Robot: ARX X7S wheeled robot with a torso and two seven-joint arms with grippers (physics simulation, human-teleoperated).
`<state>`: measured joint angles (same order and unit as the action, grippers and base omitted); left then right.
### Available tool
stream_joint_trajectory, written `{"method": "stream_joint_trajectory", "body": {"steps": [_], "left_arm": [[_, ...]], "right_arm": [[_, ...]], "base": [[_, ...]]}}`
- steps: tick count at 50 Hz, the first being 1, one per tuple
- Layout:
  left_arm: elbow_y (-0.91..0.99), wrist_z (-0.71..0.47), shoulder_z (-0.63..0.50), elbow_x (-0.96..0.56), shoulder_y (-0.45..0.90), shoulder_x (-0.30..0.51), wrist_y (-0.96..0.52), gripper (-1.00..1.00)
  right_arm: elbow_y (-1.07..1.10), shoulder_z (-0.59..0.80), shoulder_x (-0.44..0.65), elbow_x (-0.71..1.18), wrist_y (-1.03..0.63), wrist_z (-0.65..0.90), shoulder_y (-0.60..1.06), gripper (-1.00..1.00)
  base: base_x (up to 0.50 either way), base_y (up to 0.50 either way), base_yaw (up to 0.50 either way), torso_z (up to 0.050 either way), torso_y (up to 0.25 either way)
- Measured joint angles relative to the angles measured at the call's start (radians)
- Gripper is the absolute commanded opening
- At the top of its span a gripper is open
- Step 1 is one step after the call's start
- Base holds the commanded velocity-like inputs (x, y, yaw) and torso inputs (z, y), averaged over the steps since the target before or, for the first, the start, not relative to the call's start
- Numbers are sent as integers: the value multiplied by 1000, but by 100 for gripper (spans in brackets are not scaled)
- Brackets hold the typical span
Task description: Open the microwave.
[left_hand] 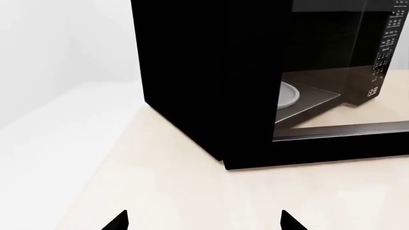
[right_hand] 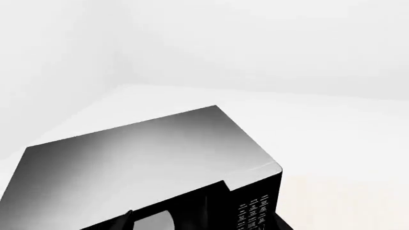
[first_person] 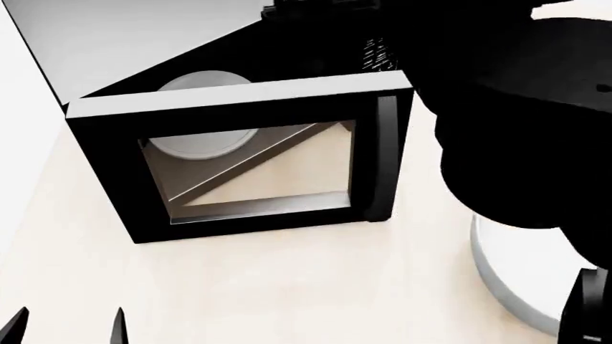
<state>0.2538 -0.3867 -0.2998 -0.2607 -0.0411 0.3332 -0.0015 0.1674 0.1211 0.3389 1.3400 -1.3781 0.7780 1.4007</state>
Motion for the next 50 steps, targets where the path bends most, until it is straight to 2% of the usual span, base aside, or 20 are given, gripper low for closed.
{"method": "stream_joint_trajectory", "body": {"steps": [17, 50], "left_arm": [[1, -1, -3, -9, 2, 4, -1, 100], [-2, -7, -9, -14, 4, 11, 4, 100]], "right_arm": [[-296, 38, -23, 48, -65, 37, 134, 100], [-546, 246, -30, -91, -2, -116, 207, 100]], "base": [[0, 0, 0, 0, 0], [0, 0, 0, 0, 0]]}}
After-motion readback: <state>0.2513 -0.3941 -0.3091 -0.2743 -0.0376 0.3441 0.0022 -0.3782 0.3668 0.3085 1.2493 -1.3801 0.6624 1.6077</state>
